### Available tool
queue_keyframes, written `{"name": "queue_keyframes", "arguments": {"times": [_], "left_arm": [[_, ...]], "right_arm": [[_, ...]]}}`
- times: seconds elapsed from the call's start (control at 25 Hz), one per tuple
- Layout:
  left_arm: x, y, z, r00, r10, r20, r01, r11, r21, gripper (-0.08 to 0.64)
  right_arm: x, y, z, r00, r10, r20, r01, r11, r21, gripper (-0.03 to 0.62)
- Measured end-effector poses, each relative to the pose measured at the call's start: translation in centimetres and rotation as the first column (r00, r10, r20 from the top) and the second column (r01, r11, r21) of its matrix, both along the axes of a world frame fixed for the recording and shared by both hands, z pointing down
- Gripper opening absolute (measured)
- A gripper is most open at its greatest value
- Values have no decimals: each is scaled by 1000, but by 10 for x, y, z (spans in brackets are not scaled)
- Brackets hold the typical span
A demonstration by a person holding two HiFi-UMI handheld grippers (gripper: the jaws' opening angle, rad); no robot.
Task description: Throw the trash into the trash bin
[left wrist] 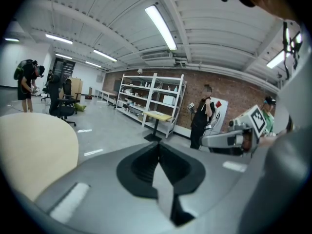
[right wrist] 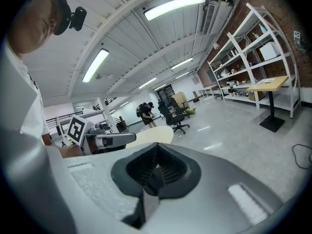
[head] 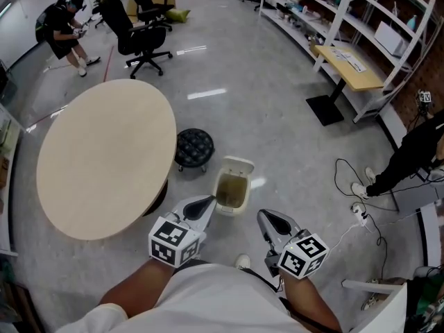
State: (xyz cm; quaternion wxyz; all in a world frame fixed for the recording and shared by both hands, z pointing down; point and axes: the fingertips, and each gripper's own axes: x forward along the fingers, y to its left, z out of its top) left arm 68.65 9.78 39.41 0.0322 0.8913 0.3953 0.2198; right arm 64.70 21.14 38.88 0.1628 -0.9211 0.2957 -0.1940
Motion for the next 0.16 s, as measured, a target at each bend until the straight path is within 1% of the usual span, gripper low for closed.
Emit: {"name": "queue_keyframes", "arguments": {"times": [0.16], "left_arm": [[0, 2, -4, 1000, 3, -6, -3, 1000, -2, 6]], "right_arm": [[0, 1, -2, 1000, 1, -4, -1, 1000, -2, 0]]}}
